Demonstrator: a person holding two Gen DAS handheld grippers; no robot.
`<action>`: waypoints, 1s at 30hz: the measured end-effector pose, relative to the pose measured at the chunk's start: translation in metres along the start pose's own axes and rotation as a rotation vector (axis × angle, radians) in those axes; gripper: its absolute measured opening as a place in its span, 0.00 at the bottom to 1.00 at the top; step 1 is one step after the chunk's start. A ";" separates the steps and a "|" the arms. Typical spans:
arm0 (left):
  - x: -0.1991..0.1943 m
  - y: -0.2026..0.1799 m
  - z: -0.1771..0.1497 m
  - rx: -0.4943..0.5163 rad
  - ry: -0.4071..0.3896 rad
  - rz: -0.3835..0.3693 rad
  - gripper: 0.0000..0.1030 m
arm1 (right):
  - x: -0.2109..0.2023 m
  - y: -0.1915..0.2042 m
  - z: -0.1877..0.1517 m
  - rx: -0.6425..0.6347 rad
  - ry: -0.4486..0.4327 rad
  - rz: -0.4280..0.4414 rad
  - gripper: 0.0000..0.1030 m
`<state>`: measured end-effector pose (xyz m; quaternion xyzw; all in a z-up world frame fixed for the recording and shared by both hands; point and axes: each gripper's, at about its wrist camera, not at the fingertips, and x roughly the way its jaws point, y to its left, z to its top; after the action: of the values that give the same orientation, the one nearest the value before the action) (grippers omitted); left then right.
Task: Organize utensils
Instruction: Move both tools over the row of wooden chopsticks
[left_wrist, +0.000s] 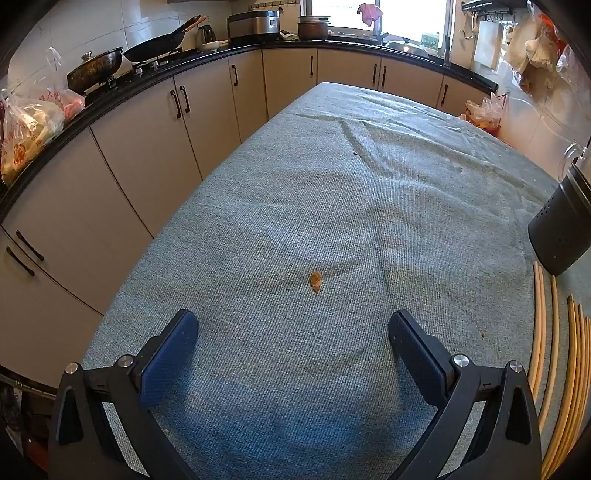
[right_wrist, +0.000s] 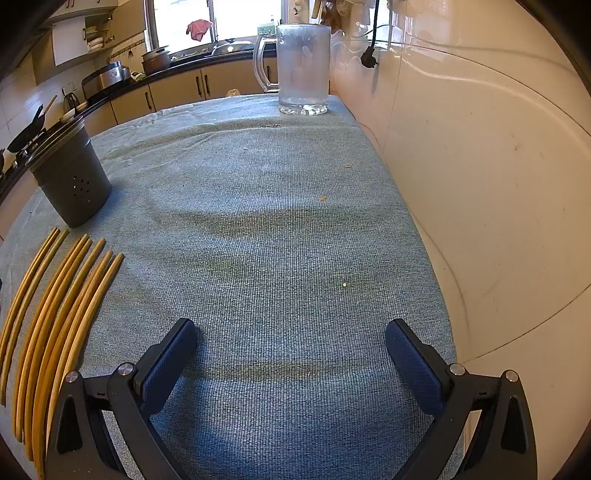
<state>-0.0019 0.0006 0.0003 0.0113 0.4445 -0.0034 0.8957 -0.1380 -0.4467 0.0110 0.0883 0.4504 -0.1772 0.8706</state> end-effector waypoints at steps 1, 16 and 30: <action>-0.001 0.001 -0.001 -0.001 0.000 -0.002 1.00 | -0.001 0.000 -0.001 0.004 -0.015 0.006 1.00; -0.021 0.006 -0.010 -0.067 0.002 -0.043 0.99 | 0.002 0.004 0.002 0.013 0.003 -0.007 1.00; -0.162 0.001 -0.023 -0.098 -0.263 -0.058 0.99 | -0.109 0.028 -0.041 0.184 -0.248 0.051 0.94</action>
<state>-0.1179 0.0013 0.1159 -0.0461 0.3229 -0.0089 0.9453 -0.2159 -0.3836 0.0758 0.1563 0.3189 -0.2051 0.9120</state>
